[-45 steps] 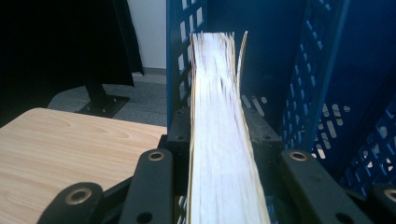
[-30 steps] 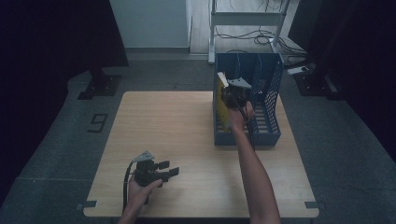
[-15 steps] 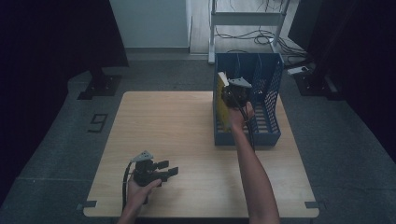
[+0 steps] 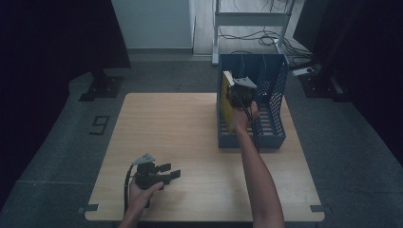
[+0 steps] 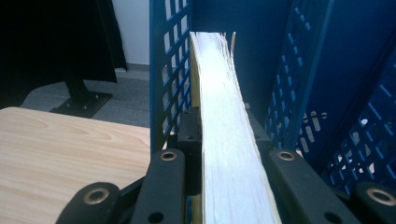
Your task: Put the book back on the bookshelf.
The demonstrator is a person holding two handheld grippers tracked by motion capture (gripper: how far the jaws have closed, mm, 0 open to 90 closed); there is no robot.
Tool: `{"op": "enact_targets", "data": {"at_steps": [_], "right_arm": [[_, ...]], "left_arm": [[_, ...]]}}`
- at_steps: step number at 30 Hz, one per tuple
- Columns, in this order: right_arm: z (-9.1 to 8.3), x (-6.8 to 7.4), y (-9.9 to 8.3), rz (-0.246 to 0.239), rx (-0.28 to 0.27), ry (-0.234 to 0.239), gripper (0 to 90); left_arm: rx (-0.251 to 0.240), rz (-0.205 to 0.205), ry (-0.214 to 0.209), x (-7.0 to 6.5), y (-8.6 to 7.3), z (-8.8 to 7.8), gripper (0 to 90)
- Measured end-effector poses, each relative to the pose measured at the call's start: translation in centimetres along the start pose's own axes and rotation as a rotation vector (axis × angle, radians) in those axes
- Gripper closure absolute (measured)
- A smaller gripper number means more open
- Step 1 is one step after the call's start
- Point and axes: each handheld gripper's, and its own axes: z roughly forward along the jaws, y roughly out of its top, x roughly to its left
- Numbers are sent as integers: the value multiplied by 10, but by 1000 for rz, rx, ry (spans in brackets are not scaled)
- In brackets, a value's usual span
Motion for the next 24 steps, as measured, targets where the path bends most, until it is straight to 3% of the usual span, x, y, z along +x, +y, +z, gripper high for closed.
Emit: {"op": "enact_targets", "data": {"at_steps": [24], "right_arm": [[28,4,2,7,-46,-9,741]], "left_arm": [[8,-22,-10,7,-2,3,356]]}}
